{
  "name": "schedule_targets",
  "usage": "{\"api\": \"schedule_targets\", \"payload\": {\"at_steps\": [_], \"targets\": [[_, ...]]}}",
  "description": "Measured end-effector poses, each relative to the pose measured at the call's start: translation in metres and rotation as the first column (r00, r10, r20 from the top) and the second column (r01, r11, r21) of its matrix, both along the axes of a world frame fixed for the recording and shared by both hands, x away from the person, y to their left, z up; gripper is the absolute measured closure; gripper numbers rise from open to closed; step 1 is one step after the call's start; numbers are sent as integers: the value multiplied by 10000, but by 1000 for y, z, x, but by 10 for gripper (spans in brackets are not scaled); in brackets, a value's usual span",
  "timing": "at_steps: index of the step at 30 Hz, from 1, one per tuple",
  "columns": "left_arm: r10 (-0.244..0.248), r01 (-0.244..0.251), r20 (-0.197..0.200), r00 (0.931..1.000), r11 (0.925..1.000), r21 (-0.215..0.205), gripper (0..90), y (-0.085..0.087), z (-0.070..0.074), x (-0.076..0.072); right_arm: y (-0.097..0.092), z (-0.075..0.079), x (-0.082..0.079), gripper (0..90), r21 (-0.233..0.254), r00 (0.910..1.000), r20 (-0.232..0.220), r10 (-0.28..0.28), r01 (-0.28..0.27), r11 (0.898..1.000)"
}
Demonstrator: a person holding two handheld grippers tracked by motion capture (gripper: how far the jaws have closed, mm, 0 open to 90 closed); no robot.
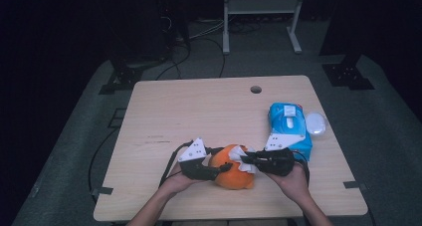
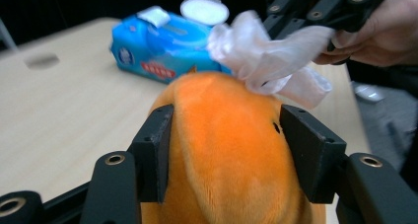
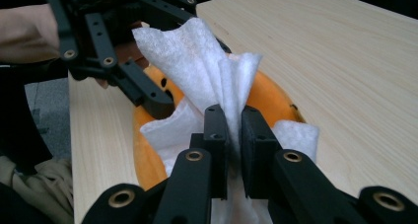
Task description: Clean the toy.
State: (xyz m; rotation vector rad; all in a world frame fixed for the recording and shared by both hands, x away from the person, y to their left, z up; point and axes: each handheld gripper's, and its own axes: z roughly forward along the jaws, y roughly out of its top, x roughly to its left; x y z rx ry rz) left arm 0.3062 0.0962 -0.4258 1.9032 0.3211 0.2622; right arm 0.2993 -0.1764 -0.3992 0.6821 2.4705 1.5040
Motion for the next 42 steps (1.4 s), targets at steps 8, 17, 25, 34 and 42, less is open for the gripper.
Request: {"api": "schedule_targets", "payload": {"at_steps": [8, 17, 25, 34, 42], "targets": [[92, -124, -1379, 9904, 9997, -219, 156, 13, 0, 11, 9, -18, 4, 820, -407, 9985, -406, 381, -397, 9984], [-120, 335, -2356, 9718, 9956, 875, 120, 6, -12, 12, 28, -17, -6, 820, -722, 9935, -221, 1120, -1133, 9909], [351, -346, 160, 9993, 9990, -286, 406, 3, 1, 3, 16, 2, -9, 821, 0, 9985, 401, 373, -373, 9993], [252, -252, 28, 9997, 9997, -79, 297, -2, -17, 5, 10, -9, 0, 821, -387, 9989, 457, -136, 154, 9991], [-19, 44, -746, 9972, 9994, 333, 295, 15, -17, 9, -10, -14, 14, 821, -303, 9954, -15, -955, 954, 9950]]}}
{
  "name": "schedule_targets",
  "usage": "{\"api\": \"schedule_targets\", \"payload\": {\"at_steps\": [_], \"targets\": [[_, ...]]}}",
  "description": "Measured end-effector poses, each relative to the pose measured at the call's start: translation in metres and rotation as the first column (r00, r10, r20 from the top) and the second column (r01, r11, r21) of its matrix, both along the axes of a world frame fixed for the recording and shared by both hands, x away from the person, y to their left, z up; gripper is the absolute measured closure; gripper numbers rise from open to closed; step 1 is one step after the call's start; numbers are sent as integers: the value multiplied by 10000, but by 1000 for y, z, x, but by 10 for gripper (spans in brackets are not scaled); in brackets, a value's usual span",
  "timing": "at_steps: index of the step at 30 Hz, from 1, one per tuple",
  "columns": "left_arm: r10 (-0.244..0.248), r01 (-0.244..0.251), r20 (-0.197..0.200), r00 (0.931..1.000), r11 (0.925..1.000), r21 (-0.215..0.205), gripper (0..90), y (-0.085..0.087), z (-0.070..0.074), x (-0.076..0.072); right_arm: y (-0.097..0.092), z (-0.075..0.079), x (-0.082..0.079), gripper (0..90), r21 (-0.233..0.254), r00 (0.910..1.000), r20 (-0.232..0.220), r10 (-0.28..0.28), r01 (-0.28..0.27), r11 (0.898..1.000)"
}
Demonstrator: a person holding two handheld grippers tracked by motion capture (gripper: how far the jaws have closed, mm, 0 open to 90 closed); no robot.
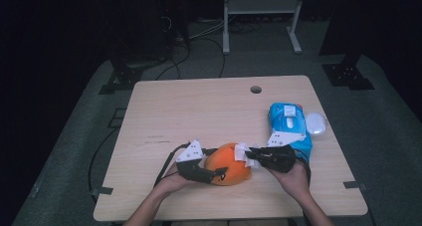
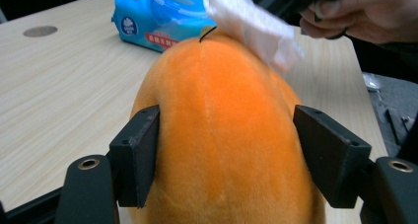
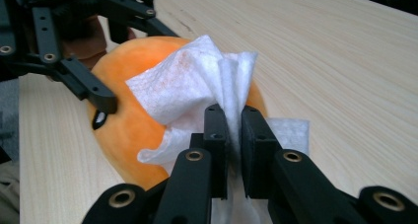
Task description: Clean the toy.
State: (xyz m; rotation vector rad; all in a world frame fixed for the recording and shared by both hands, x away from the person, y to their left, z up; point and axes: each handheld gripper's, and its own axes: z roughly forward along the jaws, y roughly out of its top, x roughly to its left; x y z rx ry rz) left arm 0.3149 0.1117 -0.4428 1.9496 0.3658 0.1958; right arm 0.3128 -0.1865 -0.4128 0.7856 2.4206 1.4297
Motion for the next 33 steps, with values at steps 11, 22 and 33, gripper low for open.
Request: {"api": "schedule_targets", "payload": {"at_steps": [11, 22, 33], "targets": [[-324, 323, 79, 9994, 9995, 57, 311, -3, -5, -5, 18, 6, -10, 820, -15, 9970, 426, 645, -645, 9979], [-378, 379, -312, 9988, 9993, 37, 230, 1, 2, 0, 16, 4, -10, 818, 137, 9984, 167, 536, -539, 9985], [-418, 438, -459, 9981, 9980, 446, 301, -1, 4, -2, 21, 9, -16, 818, 218, 9962, 414, 769, -778, 9967]]}}
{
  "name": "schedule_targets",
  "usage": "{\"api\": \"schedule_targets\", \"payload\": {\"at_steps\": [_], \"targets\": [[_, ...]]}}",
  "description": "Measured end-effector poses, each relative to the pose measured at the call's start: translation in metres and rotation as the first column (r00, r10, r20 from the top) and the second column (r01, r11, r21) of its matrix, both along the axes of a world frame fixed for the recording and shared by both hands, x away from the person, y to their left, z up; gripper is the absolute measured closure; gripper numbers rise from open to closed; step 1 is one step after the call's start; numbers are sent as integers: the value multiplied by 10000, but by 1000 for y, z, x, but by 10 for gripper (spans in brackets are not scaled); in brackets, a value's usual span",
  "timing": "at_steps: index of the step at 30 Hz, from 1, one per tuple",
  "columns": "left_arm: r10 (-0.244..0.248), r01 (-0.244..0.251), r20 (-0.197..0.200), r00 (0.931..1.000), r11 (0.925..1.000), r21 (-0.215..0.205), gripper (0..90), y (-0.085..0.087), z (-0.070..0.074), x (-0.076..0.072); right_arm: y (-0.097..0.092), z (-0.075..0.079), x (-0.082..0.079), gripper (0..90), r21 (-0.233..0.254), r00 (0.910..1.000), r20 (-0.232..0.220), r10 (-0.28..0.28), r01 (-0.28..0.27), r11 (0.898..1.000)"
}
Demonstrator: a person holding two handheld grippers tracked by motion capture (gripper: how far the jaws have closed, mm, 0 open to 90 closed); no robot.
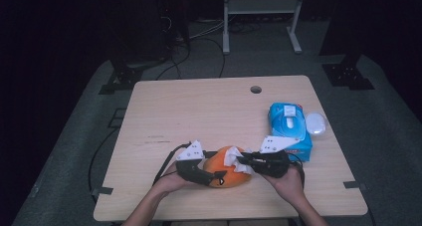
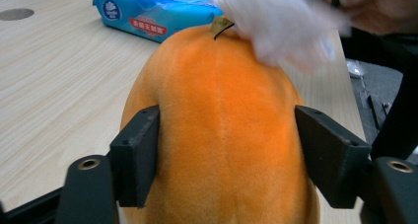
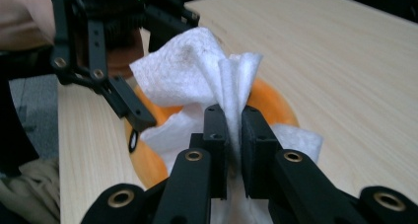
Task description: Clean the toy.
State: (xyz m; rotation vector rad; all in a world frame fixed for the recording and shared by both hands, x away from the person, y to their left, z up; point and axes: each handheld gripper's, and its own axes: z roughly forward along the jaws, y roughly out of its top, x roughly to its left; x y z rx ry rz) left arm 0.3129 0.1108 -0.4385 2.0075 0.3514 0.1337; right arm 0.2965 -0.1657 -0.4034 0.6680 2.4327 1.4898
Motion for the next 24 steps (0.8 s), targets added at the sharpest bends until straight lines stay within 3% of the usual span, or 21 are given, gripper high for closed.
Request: {"api": "schedule_targets", "payload": {"at_steps": [4, 5, 7, 10, 12, 14, 16, 17, 20, 24], "targets": [[-65, 65, -31, 10000, 10000, 0, 295, 2, 0, 0, -8, 4, 4, 818, 400, 9993, 82, -355, 351, 9986], [-48, 48, -134, 9999, 10000, 6, 272, 2, 2, 1, -8, -2, 7, 818, 325, 9992, -183, -346, 352, 9989], [15, -15, -166, 9999, 10000, -2, 181, 2, 4, 2, -7, -5, 8, 817, 313, 9992, -325, -234, 244, 9992], [256, -268, -461, 9986, 9993, -259, 119, 1, 8, 5, -1, -5, 5, 816, 101, 9994, -344, 69, -66, 9999], [262, -266, -441, 9987, 9996, -86, 109, -3, 6, 4, 2, -4, 3, 816, 116, 9990, -354, 264, -260, 9996], [228, -227, -74, 9997, 9995, 208, 162, -7, 3, 1, 4, -4, 1, 816, -25, 9993, -264, 267, -267, 9996], [418, -422, 233, 9989, 9990, 168, 262, -7, 2, 0, 3, -3, 2, 816, -123, 9997, -205, 163, -166, 9998], [422, -425, 822, 9957, 9991, 13, 359, -9, 2, -3, -1, -1, 3, 816, 50, 9997, -253, 30, -28, 10000], [461, -427, 1082, 9931, 9985, -339, 405, -11, 4, -5, -5, 3, 3, 817, 378, 9998, -184, -55, 62, 9993], [748, -576, 1900, 9789, 9938, -949, 434, -20, 3, -8, -12, 12, 2, 817, 731, 9994, 152, -311, 299, 9969]]}}
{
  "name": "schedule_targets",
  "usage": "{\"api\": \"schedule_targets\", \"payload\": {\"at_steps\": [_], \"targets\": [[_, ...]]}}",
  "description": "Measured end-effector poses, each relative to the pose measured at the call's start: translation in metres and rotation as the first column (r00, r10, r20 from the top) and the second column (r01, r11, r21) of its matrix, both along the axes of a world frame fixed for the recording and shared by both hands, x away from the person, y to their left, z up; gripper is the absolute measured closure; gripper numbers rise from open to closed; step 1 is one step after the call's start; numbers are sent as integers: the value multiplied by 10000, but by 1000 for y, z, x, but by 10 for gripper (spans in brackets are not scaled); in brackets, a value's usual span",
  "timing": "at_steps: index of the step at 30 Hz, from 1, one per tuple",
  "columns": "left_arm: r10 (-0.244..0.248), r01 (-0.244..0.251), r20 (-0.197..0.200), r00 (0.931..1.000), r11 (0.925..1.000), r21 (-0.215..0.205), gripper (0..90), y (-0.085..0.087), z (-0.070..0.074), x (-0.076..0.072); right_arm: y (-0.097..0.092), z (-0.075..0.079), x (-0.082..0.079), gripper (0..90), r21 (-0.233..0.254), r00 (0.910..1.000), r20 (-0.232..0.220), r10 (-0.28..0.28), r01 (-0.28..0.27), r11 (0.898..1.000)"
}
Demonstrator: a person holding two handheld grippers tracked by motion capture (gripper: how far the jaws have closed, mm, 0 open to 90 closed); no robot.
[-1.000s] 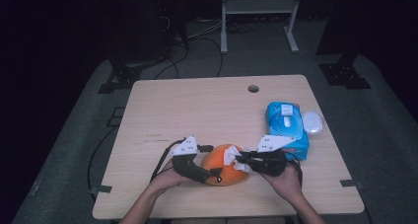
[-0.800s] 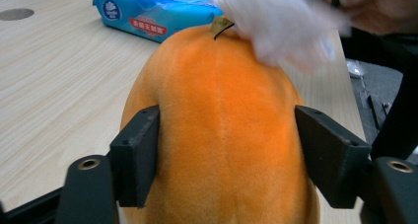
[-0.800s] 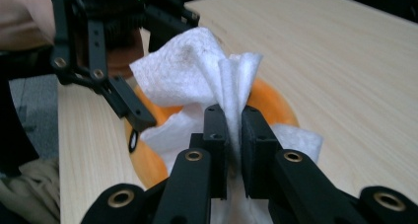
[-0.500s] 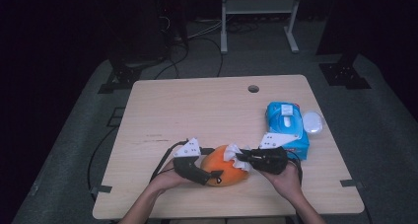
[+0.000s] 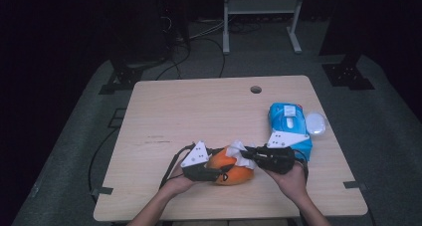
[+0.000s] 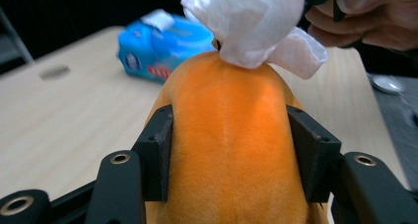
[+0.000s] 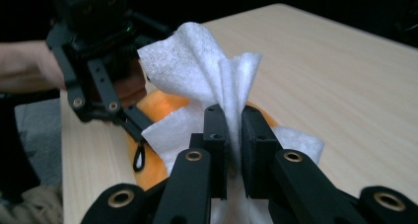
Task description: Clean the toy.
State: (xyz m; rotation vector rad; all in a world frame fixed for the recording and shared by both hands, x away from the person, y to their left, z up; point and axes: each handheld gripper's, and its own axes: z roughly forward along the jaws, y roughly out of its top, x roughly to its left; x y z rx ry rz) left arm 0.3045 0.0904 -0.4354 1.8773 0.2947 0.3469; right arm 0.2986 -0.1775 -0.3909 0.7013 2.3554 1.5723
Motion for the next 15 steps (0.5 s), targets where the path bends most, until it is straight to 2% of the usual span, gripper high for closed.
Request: {"api": "schedule_targets", "payload": {"at_steps": [1, 2, 3, 4, 5, 6, 7, 10, 12, 15], "targets": [[36, -36, 69, 10000, 10000, 69, 408, -1, -2, 0, -3, 0, 1, 817, 19, 9999, -70, -74, 74, 10000], [-110, 114, -163, 9998, 9995, 280, 392, -3, -8, 2, -4, -3, 3, 817, -93, 9999, -113, -123, 122, 9999], [-161, 168, -355, 9992, 9997, 173, 383, -2, -8, 3, -4, -7, 5, 817, -243, 9997, -180, -165, 160, 9996], [-161, 168, -355, 9992, 9997, 173, 373, -2, -8, 3, -4, -7, 5, 817, -243, 9997, -180, -165, 160, 9996], [-210, 230, -639, 9977, 9993, 306, 364, -1, -8, 4, -8, -15, 10, 818, -323, 9987, -457, -207, 192, 9993], [-210, 230, -639, 9977, 9993, 306, 362, -1, -8, 4, -8, -15, 10, 818, -323, 9987, -457, -207, 192, 9993], [-208, 230, -691, 9974, 9993, 309, 362, 0, -8, 4, -11, -17, 13, 818, -172, 9976, -670, -200, 189, 9997], [-210, 245, -873, 9960, 9989, 395, 359, 5, -9, 5, -16, -15, 14, 818, -428, 9977, -501, -463, 441, 9981], [-191, 232, -1027, 9945, 9990, 393, 349, 9, -10, 6, -21, -16, 13, 818, -392, 9961, -598, -653, 630, 9972], [-61, 117, -1153, 9933, 9988, 484, 337, 9, -11, 7, -16, -14, 8, 817, -295, 9970, -517, -581, 566, 9980]]}}
